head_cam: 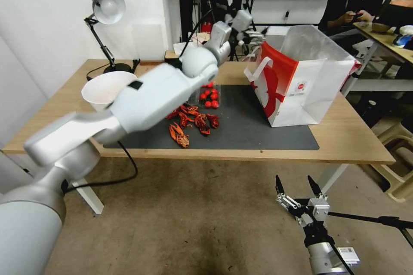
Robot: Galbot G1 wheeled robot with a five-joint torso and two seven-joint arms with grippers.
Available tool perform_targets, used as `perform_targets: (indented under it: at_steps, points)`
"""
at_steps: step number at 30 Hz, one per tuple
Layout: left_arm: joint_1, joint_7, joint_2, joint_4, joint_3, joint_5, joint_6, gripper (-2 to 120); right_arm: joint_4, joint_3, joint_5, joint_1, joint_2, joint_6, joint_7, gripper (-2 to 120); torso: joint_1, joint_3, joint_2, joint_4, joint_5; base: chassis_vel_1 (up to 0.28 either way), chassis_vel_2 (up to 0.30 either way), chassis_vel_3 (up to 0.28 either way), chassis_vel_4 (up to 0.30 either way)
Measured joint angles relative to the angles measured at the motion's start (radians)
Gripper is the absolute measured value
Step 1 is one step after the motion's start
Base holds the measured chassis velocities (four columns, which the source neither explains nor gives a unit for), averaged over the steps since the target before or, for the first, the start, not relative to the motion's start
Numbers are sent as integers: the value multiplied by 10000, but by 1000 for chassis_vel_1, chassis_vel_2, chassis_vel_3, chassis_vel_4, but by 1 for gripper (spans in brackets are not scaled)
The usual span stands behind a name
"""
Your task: Pick up the trash from the table and place it into the takeout bag.
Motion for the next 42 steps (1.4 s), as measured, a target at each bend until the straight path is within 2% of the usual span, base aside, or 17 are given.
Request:
perform_targets:
  at_steps: [1, 2, 5, 6, 8, 12, 14, 17, 22, 25, 26, 31, 34, 35, 36, 41, 42]
  points:
    - [349, -899, 66, -466, -257, -439, 263, 100, -13, 10, 11, -11, -5, 3, -3, 100, 0, 0, 0, -2, 0, 0, 0, 0, 0]
    - [349, -899, 66, -466, -257, -439, 263, 100, -13, 10, 11, -11, -5, 3, -3, 100, 0, 0, 0, -2, 0, 0, 0, 0, 0]
    - [1104, -2187, 378, -1423, -714, -721, 589, 100, -53, 13, 24, -19, -8, 14, -8, 100, -1, 0, 0, 1, 0, 0, 0, 0, 0]
    - [1104, -2187, 378, -1423, -714, -721, 589, 100, -53, 13, 24, -19, -8, 14, -8, 100, -1, 0, 0, 1, 0, 0, 0, 0, 0]
    - [1691, -2623, 717, -2067, -1014, -691, 601, 100, -86, 8, 30, -12, -8, 25, -10, 100, -1, -1, 1, 0, 0, 0, 0, 0, 0]
    - [2212, -2666, 1058, -2506, -1236, -576, 493, 100, -100, -8, 35, -1, -9, 35, -12, 100, 0, -1, 0, -1, -1, 0, 0, 0, 0]
    - [2480, -2637, 1255, -2720, -1338, -484, 403, 100, -105, -15, 38, 2, -12, 40, -18, 100, 0, -1, 0, 0, 0, 0, 0, 0, 0]
    - [3678, -2123, 2119, -3542, -1845, 225, 57, 100, -110, -50, 61, 11, -37, 53, -48, 100, 0, -1, 1, 3, -3, 0, 0, 0, 0]
    - [4681, -1890, 2520, -4235, -2520, 729, -63, 100, -109, -93, 64, 19, -47, 75, -65, 100, 0, -1, 0, 1, -1, 0, 0, 0, 0]
    - [5748, -1622, 2776, -4954, -3318, 1087, -114, 100, -79, -113, 64, 15, -52, 93, -75, 100, 0, -1, 0, -1, -1, 0, 0, 0, 0]
    - [6336, -1311, 2972, -5282, -3710, 1337, -251, 100, -62, -128, 64, 8, -61, 114, -88, 100, -1, -1, 0, 0, 0, 0, 0, 0, 0]
    - [7414, -797, 3260, -5716, -4447, 1661, -584, 100, -30, -142, 64, -9, -84, 145, -102, 100, -1, -1, 1, 0, 0, 0, 0, 0, 0]
    - [8727, -417, 3446, -6188, -5253, 1931, -680, 100, -6, -149, 65, -22, -113, 171, -110, 100, -1, -1, 1, 3, -2, 0, 0, 0, 0]
    - [8727, -417, 3446, -6188, -5253, 1931, -680, 100, -6, -149, 65, -22, -113, 171, -110, 100, -1, -1, 1, 3, -2, 0, 0, 0, 0]
    - [9210, -262, 3509, -6291, -5492, 2149, -844, 100, 0, -151, 66, -23, -122, 182, -110, 100, -1, -1, 1, 0, 3, 0, 0, 0, 0]
    - [11122, 185, 3311, -6459, -6481, 3225, -1463, 100, 24, -183, 93, -23, -120, 207, -118, 100, 0, 0, 0, 1, -1, 0, 0, 0, 0]
    - [11122, 185, 3311, -6459, -6481, 3225, -1463, 100, 24, -183, 93, -23, -120, 207, -118, 100, 0, 0, 0, 1, -1, 0, 0, 0, 0]
